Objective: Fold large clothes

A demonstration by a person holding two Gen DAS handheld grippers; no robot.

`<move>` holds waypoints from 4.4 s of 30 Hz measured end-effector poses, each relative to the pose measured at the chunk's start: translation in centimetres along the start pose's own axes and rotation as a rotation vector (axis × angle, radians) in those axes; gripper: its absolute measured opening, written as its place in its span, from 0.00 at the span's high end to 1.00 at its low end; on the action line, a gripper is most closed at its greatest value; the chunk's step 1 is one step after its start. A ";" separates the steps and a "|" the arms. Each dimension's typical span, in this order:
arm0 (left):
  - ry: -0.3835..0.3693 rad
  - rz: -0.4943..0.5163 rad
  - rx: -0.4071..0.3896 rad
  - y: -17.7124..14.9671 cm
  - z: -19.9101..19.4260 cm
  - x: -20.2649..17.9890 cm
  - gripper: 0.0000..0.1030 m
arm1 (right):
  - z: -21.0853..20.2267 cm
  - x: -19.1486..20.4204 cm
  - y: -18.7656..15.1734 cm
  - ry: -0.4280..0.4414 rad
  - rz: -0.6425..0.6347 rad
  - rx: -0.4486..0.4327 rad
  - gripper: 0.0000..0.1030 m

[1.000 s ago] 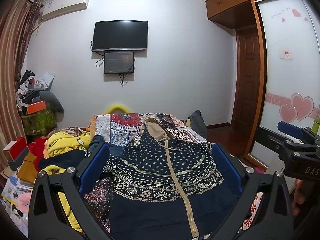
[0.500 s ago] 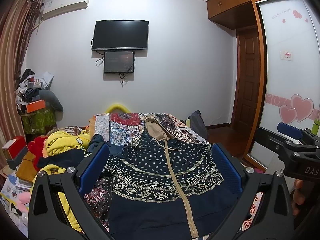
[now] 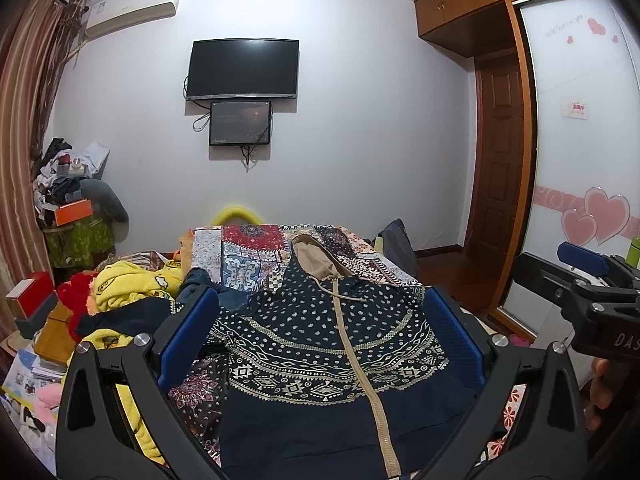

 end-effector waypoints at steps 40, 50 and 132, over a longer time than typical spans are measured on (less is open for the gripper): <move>0.423 -0.202 0.429 -8.4 20.9 30.4 0.00 | 20.4 -0.9 -5.1 -0.014 -0.100 0.276 0.00; 0.315 -0.497 0.666 -18.4 25.4 38.9 0.00 | 27.6 -1.9 -10.1 0.042 0.002 0.482 0.00; 0.018 -0.030 0.703 -16.2 35.7 13.3 0.36 | 30.7 -2.0 -12.2 0.144 -0.141 0.589 0.00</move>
Point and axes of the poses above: each gripper's, at about its wrist camera, not at the fingertips, and z roughly the way its jaws point, x to its left, y to its top, the point moved 1 cm from there along z, roughly the way its jaws point, and after that the axes turned 12 degrees about -x, right-handed, at the moved point
